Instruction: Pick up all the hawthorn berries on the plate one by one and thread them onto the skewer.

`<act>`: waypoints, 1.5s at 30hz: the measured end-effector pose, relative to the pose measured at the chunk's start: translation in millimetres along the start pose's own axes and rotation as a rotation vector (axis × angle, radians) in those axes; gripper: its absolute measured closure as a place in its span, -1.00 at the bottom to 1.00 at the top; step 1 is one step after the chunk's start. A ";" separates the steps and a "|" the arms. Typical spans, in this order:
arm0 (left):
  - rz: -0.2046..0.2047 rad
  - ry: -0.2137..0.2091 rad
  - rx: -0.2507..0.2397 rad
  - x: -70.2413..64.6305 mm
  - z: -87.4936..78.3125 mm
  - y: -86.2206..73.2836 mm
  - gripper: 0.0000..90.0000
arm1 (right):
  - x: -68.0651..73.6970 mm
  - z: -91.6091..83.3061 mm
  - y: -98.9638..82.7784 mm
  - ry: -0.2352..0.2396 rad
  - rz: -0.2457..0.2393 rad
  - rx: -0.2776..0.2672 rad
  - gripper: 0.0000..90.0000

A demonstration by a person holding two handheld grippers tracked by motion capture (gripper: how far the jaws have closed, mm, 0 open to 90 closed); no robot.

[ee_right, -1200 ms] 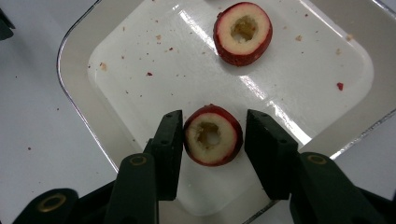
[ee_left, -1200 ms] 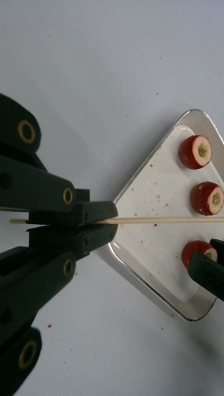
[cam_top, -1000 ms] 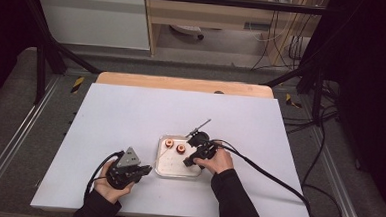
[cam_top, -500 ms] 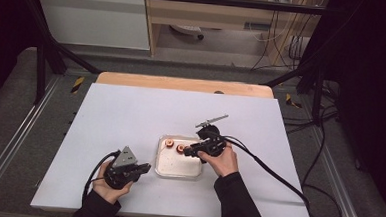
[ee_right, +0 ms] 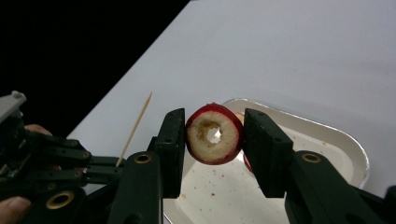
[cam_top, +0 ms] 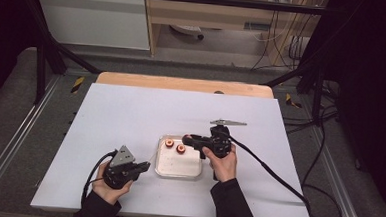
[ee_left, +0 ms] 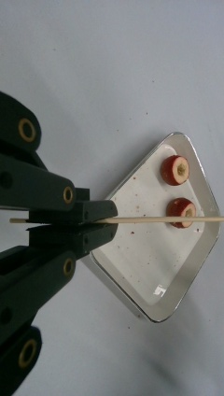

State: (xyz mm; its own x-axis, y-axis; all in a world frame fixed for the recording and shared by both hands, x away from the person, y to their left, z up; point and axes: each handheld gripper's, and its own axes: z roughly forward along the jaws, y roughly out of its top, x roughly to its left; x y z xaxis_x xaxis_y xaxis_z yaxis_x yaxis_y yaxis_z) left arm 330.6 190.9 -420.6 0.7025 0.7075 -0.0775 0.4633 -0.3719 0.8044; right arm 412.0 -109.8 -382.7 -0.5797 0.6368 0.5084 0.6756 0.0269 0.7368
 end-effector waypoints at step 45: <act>-0.125 -0.037 -0.111 -24.3 10.8 10.6 0.96 | 16.0 23.1 -26.0 0.170 0.219 -0.569 0.35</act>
State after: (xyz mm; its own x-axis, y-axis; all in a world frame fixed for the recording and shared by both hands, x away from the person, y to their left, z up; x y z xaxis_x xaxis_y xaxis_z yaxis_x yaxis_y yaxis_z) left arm 324.3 163.3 -416.6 0.6632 0.7210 -0.2008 0.4874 -0.2125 0.8469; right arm 395.7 -82.6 -404.0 -0.5513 0.4487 0.7034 0.4662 -0.5335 0.7057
